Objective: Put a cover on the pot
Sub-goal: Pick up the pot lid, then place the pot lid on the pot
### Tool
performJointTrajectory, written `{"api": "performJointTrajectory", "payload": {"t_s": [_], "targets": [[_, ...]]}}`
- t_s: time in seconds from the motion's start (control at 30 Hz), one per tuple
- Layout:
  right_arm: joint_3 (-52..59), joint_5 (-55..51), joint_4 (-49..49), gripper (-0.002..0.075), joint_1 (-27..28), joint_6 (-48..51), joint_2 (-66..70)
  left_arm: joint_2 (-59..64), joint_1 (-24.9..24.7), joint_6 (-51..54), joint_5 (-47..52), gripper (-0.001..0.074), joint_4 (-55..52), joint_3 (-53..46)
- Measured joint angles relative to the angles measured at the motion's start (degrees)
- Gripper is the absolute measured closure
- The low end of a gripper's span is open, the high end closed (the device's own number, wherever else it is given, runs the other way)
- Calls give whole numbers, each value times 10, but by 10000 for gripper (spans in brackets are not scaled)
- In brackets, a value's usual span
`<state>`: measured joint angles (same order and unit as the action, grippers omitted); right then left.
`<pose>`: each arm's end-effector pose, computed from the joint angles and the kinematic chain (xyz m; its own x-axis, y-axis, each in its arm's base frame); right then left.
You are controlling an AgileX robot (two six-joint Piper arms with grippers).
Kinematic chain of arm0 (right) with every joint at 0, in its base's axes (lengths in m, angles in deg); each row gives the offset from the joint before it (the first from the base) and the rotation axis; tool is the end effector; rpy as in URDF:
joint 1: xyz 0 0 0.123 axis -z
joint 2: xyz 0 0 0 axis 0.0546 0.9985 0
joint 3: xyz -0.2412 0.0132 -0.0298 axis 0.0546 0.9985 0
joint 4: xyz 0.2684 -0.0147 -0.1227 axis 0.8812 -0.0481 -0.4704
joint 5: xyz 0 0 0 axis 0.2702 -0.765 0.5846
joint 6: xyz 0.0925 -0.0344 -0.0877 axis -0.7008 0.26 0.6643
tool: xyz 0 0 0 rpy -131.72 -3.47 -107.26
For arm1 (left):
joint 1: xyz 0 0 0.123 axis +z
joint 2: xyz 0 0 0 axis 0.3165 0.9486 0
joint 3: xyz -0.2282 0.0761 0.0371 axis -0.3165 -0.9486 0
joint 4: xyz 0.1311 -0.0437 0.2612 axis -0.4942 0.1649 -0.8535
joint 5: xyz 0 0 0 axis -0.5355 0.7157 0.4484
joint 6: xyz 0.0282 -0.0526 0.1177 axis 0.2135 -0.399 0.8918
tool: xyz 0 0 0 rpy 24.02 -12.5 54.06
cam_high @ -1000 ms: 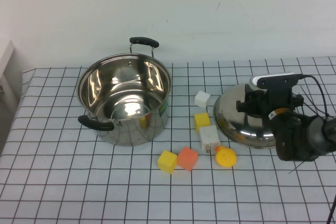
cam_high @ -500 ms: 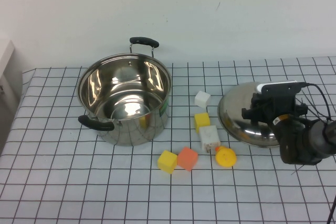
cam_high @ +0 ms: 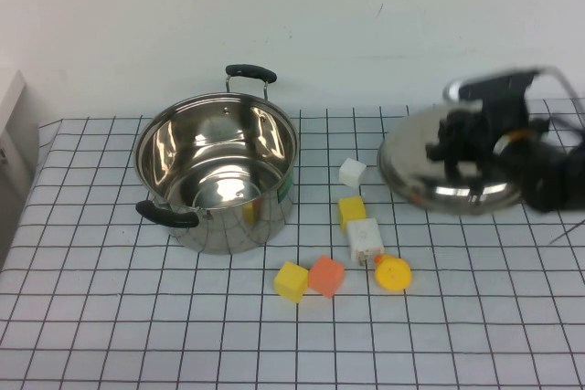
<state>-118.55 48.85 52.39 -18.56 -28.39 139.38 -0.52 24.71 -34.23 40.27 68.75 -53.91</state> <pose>0.4805 0.1199 0.0476 -0.3117 -0.1811 -0.9328 -0.2106 0.9704 -0.1180 0.1789 0.0126 0.1716 -0.1954 -0.4018 -0.8947 -0.1418 0.9142 -0.3796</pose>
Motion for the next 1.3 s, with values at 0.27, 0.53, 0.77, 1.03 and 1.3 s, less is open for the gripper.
{"api": "performJointTrajectory", "payload": {"t_s": [0.27, 0.53, 0.77, 1.03, 1.3], "targets": [[0, -145, -15, 372, -9, 33, -194, 0, 0, 0, 0, 738, 0, 0], [-8, -134, -51, 372, -101, 26, -240, 0, 0, 0, 0, 738, 0, 0], [-95, -90, -55, 372, -185, 13, -152, 0, 0, 3, 0, 738, 0, 0], [-244, -120, -62, 372, -230, -33, -37, 0, 0, 3, 0, 738, 0, 0], [-391, -215, -69, 372, -241, -43, 72, 0, 0, 2, 0, 738, 0, 0]]}}
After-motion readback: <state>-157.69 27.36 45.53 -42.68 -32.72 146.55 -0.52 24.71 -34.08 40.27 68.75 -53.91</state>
